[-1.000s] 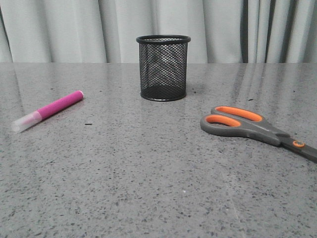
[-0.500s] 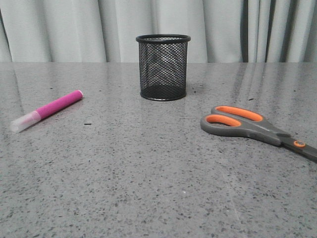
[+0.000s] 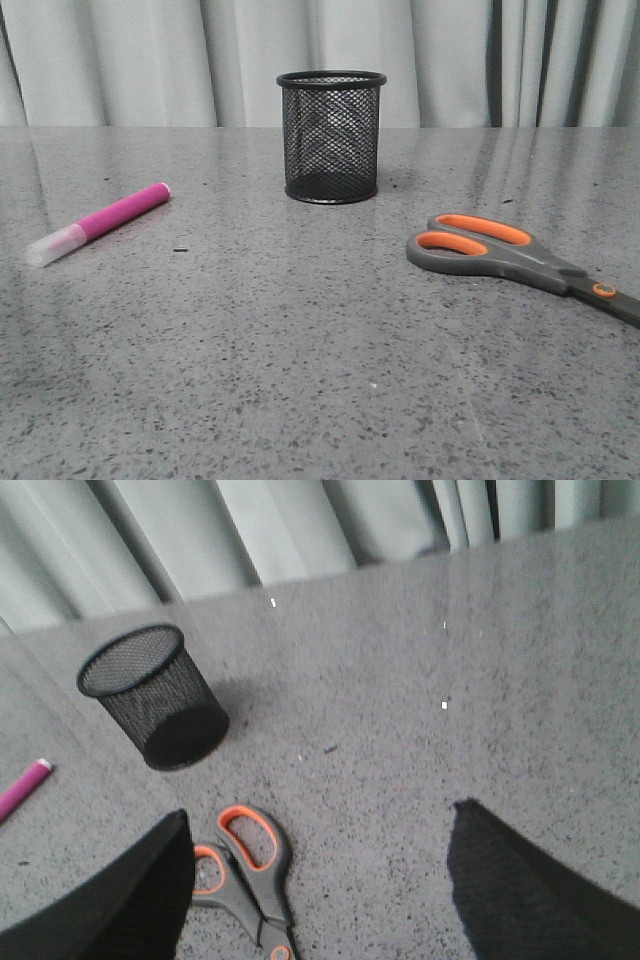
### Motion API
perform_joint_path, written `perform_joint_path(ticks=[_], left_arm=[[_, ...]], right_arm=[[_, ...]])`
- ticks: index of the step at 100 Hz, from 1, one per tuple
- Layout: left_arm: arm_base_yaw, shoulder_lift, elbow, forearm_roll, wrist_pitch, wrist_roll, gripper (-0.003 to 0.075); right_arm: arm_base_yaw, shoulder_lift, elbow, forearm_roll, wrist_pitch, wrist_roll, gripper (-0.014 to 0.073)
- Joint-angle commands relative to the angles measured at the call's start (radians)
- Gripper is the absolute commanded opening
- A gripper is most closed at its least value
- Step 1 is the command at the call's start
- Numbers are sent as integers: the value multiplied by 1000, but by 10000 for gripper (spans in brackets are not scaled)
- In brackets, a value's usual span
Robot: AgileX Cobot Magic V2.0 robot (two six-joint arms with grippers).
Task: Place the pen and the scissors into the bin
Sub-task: 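Lower the left gripper over the pink marker pen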
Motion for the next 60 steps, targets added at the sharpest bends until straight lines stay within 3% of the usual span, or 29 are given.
perform_joint_path(ticks=[1,27,48,60], left_arm=[[-2,208,-144,74,72,-95,291],[-64,711,-517,331,370,-284,284],[-182,957,-746,410,461,-350,284],[-237,1014,-798,535,462,-413,284]], right_arm=[[-3,63,-62,-7,-28,-9,488],[-3,76,-63,14,19,-9,488],[-3,76,-63,14,81,-9,488],[-3,76,-63,14,114,-9,488]])
